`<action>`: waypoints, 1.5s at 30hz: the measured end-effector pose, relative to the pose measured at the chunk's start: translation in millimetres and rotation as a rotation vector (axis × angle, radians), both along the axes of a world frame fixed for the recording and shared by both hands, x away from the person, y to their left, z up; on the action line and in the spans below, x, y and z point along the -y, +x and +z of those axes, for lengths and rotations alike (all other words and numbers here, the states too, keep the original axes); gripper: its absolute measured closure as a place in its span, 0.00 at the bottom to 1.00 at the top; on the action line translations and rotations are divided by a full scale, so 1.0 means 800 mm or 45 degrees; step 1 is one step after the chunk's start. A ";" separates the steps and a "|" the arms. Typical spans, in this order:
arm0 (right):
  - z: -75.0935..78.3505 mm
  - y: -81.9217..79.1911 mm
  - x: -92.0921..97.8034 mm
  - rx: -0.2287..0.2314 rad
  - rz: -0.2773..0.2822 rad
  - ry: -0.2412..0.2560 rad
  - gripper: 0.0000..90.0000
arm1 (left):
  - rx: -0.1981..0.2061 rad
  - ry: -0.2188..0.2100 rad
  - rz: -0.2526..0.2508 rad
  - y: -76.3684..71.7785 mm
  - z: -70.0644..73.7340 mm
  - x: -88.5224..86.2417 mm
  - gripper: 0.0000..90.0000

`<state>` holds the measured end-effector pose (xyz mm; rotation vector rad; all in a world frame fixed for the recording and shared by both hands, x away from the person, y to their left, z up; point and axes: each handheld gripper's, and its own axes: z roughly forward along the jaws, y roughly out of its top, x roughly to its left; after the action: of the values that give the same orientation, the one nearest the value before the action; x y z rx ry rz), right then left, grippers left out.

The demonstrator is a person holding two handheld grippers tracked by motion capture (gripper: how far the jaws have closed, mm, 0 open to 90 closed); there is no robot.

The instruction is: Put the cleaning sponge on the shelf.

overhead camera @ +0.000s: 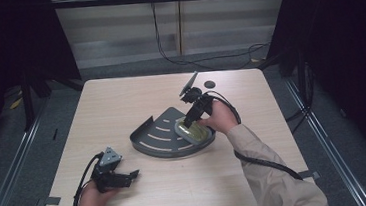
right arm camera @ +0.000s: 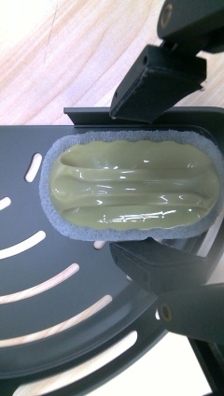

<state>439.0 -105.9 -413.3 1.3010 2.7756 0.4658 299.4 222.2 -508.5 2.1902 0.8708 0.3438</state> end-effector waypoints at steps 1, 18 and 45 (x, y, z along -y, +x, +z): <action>0.002 -0.001 0.002 0.008 0.007 -0.002 0.32 | 0.000 0.000 0.000 0.000 0.000 0.000 0.16; 0.014 -0.024 0.030 0.035 0.006 0.011 0.24 | 0.001 0.001 0.001 0.000 0.000 0.000 0.16; 0.020 -0.076 0.091 0.042 0.039 0.031 0.23 | 0.000 0.008 -0.002 0.000 0.000 0.000 0.16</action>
<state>378.0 -178.7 -397.3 1.2459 2.7749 0.5195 299.4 222.5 -508.3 2.1962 0.8690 0.3462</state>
